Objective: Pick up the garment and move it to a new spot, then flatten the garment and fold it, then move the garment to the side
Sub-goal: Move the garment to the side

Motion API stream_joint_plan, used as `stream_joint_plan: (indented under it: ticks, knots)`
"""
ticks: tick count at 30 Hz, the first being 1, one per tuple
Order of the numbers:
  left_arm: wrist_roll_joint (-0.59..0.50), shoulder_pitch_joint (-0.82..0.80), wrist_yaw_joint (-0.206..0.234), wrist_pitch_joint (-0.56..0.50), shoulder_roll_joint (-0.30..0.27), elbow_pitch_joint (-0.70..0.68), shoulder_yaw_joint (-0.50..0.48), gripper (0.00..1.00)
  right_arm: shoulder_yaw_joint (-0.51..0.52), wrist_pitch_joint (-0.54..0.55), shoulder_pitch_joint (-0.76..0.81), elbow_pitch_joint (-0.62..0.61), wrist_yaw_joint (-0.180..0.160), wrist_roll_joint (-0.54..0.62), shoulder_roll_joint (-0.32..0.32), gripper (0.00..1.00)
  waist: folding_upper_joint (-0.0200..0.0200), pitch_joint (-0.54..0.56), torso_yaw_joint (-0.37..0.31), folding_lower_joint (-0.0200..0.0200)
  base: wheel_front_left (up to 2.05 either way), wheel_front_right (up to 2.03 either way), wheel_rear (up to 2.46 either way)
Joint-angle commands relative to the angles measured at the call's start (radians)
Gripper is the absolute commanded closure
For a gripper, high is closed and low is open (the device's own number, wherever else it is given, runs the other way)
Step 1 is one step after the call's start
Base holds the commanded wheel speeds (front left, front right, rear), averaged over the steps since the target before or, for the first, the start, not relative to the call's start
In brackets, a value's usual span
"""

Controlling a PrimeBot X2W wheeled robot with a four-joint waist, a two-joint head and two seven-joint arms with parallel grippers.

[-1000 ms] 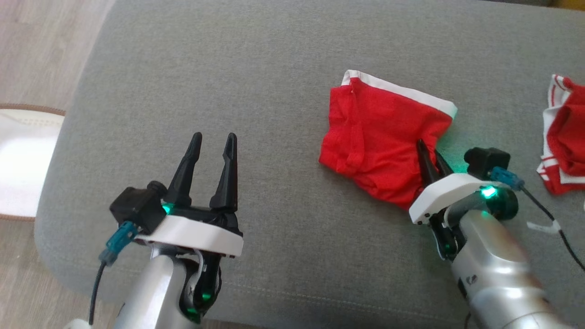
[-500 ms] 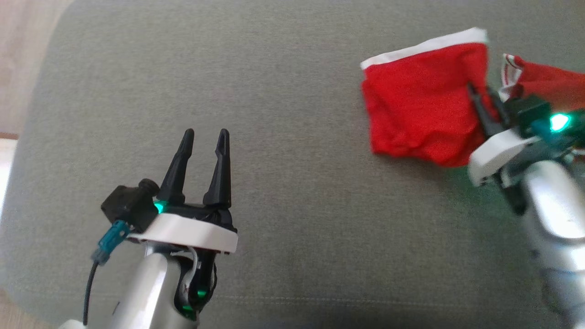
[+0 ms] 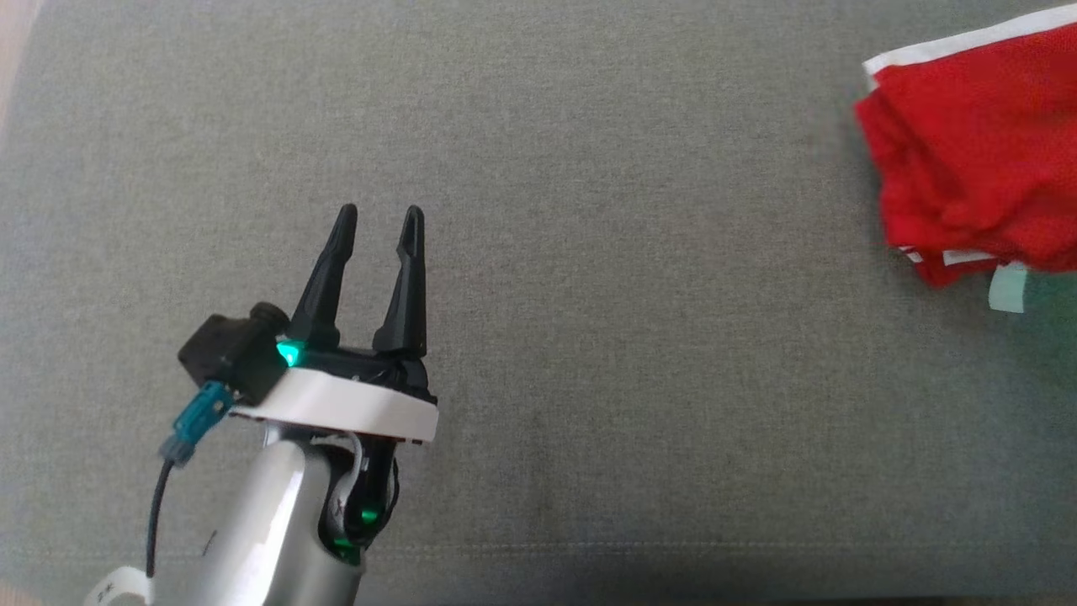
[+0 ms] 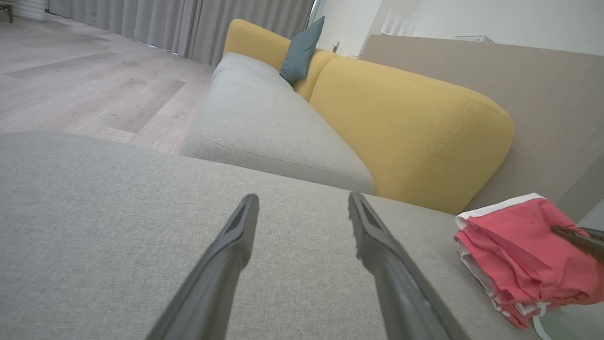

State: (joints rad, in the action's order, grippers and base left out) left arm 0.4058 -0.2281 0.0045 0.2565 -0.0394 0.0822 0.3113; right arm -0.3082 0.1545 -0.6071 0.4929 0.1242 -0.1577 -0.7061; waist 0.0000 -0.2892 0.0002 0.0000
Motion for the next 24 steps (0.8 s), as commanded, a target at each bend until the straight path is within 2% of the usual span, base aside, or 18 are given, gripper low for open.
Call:
stream_joint_plan:
  ticks: [1,7,16,24]
  knots:
    - [-0.011,-0.035,-0.004,0.005,-0.011,-0.038,-0.032,0.0,0.016,0.01,0.0,-0.032,0.007,-0.005,-0.051,1.0,0.0,-0.005,0.003,0.0,0.0,0.0,0.0]
    - [-0.015,-0.041,-0.009,0.005,-0.011,-0.039,-0.042,0.0,0.113,0.076,0.029,-0.05,0.007,0.015,-0.08,1.0,0.0,-0.028,0.01,0.0,0.0,0.0,0.0]
    - [-0.022,-0.05,-0.013,0.005,-0.011,-0.037,-0.044,0.0,0.243,0.114,0.081,-0.106,0.007,0.065,-0.045,1.0,0.0,-0.047,0.008,0.0,0.0,0.0,0.0]
    - [-0.03,-0.05,-0.017,0.005,-0.011,-0.03,-0.048,0.0,0.277,0.098,0.107,-0.149,0.007,0.061,-0.02,1.0,0.0,-0.05,-0.003,0.0,0.0,0.0,0.0]
